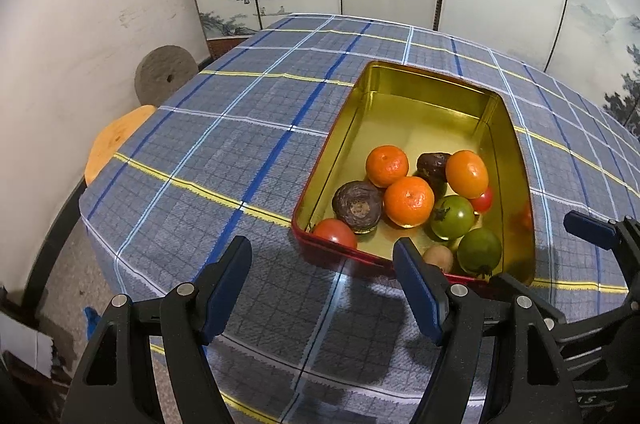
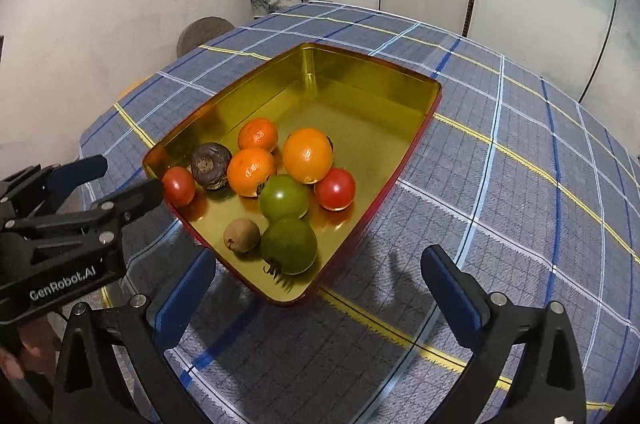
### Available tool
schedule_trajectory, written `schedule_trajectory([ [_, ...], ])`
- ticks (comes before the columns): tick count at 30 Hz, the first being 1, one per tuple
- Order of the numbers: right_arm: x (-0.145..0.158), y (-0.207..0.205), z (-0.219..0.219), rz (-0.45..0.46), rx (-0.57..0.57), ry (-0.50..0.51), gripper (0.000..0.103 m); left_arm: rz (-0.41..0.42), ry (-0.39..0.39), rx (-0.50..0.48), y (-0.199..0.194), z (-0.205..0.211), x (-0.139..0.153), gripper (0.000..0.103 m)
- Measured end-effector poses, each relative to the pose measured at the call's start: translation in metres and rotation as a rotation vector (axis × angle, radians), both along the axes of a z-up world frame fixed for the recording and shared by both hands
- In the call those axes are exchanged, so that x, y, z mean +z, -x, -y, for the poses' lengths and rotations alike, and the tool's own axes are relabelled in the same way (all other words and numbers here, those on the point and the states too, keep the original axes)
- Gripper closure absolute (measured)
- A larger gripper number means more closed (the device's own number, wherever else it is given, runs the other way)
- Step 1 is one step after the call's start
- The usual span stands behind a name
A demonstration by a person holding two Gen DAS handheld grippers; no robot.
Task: Organize fruits
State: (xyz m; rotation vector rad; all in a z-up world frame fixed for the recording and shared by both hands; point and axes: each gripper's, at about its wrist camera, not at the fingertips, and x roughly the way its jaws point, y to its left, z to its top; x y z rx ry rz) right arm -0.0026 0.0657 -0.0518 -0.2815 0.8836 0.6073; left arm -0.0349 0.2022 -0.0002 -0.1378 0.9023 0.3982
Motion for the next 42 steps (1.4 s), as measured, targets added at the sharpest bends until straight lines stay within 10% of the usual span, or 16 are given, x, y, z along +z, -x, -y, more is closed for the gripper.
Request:
schedule_trajectory([
  [42,-0.02,0.0,-0.002,-0.047,0.007,0.059,0.001,-0.02,0.003,-0.011,-0.006,0.003,-0.008,0.029],
])
